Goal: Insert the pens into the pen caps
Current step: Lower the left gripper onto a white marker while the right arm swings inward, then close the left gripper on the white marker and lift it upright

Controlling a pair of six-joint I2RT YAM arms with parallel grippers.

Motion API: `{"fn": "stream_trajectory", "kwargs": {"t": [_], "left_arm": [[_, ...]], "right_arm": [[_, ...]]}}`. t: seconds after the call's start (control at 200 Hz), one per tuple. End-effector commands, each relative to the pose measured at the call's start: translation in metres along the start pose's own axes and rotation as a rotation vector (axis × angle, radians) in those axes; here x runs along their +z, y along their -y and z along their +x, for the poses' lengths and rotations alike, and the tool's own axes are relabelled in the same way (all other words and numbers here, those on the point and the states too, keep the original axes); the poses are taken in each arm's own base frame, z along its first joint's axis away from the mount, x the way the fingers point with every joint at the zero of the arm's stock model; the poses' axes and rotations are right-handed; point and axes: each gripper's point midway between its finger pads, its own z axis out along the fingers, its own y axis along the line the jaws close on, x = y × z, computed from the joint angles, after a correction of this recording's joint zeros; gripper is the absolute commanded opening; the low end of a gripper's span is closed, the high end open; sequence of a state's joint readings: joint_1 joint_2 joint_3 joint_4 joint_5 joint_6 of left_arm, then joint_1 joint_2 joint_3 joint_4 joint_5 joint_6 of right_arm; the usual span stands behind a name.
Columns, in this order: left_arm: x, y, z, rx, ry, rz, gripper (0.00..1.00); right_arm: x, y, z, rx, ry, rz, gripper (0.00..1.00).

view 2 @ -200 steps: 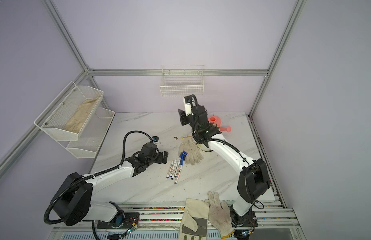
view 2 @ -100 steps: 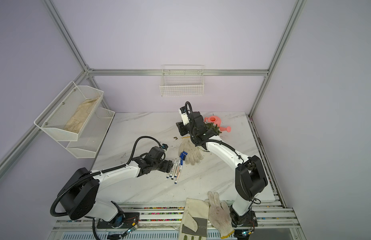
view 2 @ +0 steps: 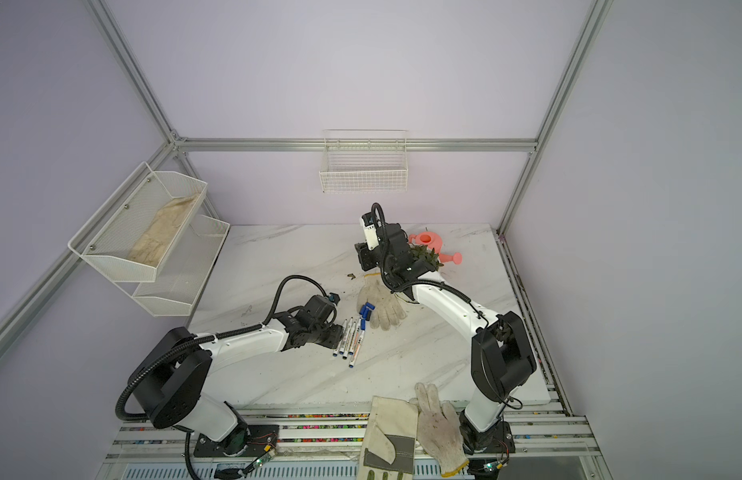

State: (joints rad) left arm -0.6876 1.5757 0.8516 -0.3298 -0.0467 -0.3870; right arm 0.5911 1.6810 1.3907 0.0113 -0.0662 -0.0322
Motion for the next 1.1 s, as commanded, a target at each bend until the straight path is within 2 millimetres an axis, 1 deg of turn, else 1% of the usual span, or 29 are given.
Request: {"fn": "stream_trajectory", "kwargs": {"t": [0.0,0.245,0.44,0.595,0.785,0.89,0.955,1.025,1.095], "left_arm": [[-0.01,0.017,-0.029,-0.02,0.045,0.052,0.55],[-0.004,0.013,-0.023,-0.02,0.015,0.025,0.5],[0.002,-0.004,-0.011,-0.025,-0.04,-0.072,0.46],[0.006,-0.015,-0.006,-0.004,-0.081,-0.156,0.39],[0.015,-0.015,0.007,0.007,-0.138,-0.178,0.33],[0.018,-0.016,0.014,0.007,-0.168,-0.183,0.26],[0.019,-0.017,0.018,0.007,-0.182,-0.19,0.18],[0.019,-0.019,0.02,0.004,-0.185,-0.203,0.11],[0.018,-0.021,0.016,-0.01,-0.169,-0.218,0.03]], "right_arm": [[-0.011,0.001,-0.015,-0.009,0.039,0.011,0.41],[-0.011,0.001,-0.014,-0.01,0.038,0.01,0.41],[-0.012,0.004,-0.013,-0.019,0.039,0.027,0.42],[-0.01,0.004,-0.011,-0.019,0.035,0.03,0.42],[-0.009,0.006,-0.01,-0.015,0.035,0.038,0.42],[-0.008,0.008,-0.01,-0.015,0.036,0.05,0.42],[-0.007,0.008,-0.01,-0.014,0.035,0.051,0.42],[-0.007,0.009,-0.009,-0.013,0.033,0.054,0.42],[-0.007,0.009,-0.009,-0.014,0.033,0.056,0.42]]}}
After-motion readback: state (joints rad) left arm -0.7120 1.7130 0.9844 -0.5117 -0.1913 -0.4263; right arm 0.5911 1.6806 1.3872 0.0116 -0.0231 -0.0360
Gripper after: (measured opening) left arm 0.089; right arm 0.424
